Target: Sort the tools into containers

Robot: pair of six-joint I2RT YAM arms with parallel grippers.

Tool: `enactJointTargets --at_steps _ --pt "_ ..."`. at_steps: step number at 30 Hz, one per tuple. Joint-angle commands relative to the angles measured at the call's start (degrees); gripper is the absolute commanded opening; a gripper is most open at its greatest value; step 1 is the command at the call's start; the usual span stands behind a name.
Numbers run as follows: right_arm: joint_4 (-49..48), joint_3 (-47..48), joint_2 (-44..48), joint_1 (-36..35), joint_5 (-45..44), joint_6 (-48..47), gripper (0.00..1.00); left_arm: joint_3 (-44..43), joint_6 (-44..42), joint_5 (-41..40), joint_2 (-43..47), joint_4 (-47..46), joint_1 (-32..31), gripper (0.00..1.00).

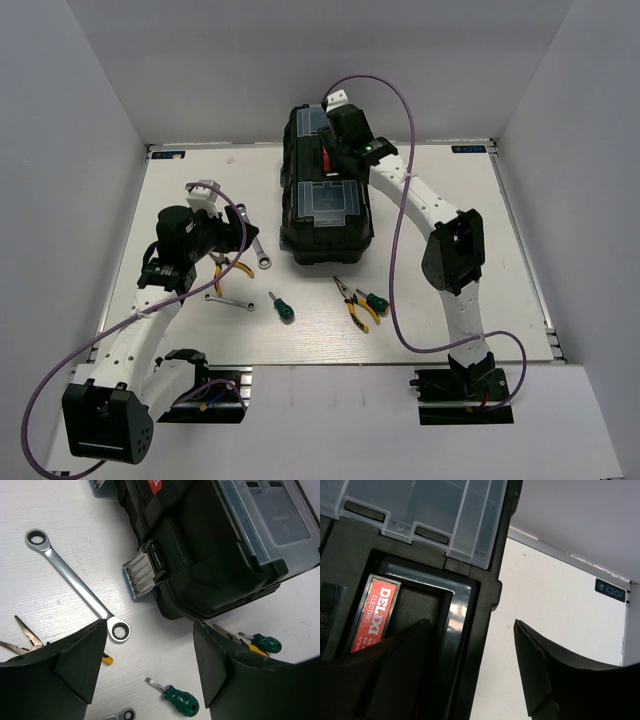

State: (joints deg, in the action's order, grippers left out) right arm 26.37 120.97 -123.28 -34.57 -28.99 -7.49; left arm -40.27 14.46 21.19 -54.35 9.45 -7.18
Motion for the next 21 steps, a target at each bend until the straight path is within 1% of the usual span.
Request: enactJointTargets --at_steps 1,2,9,12,15,19,21 --pt "-2.64 -0.38 0.23 -0.33 -5.63 -0.95 0.71 -2.53 -0.48 1.92 0.38 0.21 0.32 0.79" --pt "-3.25 -0.29 0.59 -0.59 -7.29 -2.95 0.71 -2.53 -0.48 1.92 0.38 0.21 0.32 0.79" --pt "-10.28 -0.12 3.22 -2.87 -10.99 -11.31 0.69 -2.53 -0.48 1.92 0.38 0.21 -0.20 0.79" --pt "-11.16 -0.20 3.84 -3.66 -11.52 -12.81 0.69 -2.53 -0.48 1.92 0.38 0.21 -0.20 0.79" --pt "-11.34 -0.64 4.28 -3.84 -11.61 -12.82 0.66 -2.53 -0.48 1.92 0.38 0.21 -0.20 0.79" --pt "-10.64 -0.73 3.67 -3.67 -11.09 -11.07 0.64 -2.53 -0.48 1.40 0.90 0.21 -0.20 0.79" --pt "-8.72 -0.56 3.40 -3.58 -10.56 -9.92 0.64 -2.53 -0.48 1.40 0.91 0.21 -0.20 0.79"
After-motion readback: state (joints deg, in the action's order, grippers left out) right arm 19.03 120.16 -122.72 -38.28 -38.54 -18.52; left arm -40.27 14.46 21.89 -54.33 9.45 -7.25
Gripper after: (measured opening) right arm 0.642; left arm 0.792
